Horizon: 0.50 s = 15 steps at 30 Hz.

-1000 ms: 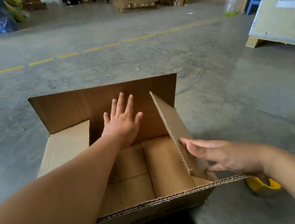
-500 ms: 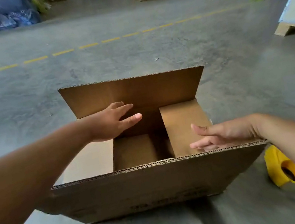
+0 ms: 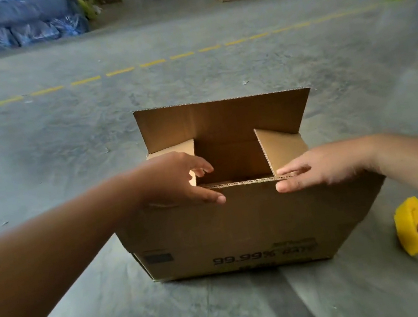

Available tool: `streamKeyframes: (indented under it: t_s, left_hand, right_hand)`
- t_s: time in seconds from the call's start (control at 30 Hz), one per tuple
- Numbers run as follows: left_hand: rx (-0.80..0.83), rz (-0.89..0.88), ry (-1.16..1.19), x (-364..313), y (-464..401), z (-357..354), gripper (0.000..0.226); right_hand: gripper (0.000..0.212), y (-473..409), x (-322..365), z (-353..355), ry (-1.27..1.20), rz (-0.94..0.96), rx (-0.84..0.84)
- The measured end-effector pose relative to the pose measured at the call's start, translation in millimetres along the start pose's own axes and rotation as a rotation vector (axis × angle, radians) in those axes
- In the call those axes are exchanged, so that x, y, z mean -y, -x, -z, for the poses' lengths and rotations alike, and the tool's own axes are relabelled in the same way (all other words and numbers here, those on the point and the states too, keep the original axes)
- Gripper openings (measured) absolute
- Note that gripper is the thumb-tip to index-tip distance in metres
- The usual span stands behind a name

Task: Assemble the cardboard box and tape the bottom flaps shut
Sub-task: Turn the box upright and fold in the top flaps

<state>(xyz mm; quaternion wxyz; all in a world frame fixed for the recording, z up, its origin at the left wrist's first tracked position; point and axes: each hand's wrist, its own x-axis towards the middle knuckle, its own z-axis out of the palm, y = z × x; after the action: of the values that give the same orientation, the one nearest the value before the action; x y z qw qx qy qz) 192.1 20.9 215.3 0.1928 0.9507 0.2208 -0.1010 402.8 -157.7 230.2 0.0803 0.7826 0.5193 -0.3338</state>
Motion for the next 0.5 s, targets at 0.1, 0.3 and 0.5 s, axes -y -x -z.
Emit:
streamKeyframes:
  t_s: [0.1, 0.3, 0.5]
  left_hand:
    - [-0.079, -0.005, -0.128, 0.2, -0.3, 3.0, 0.093]
    - [0.276, 0.066, 0.099, 10.0, 6.4, -4.8, 0.080]
    - [0.400, 0.330, 0.317, -1.6, -6.6, 12.0, 0.093]
  right_hand:
    - [0.101, -2.1, 6.2, -11.2, 0.099, -0.039, -0.202]
    - [0.097, -0.5, 12.1, -16.0, -0.275, -0.087, 0.247]
    - [0.073, -3.8, 20.5, -4.8, -0.531, -0.140, 0.363]
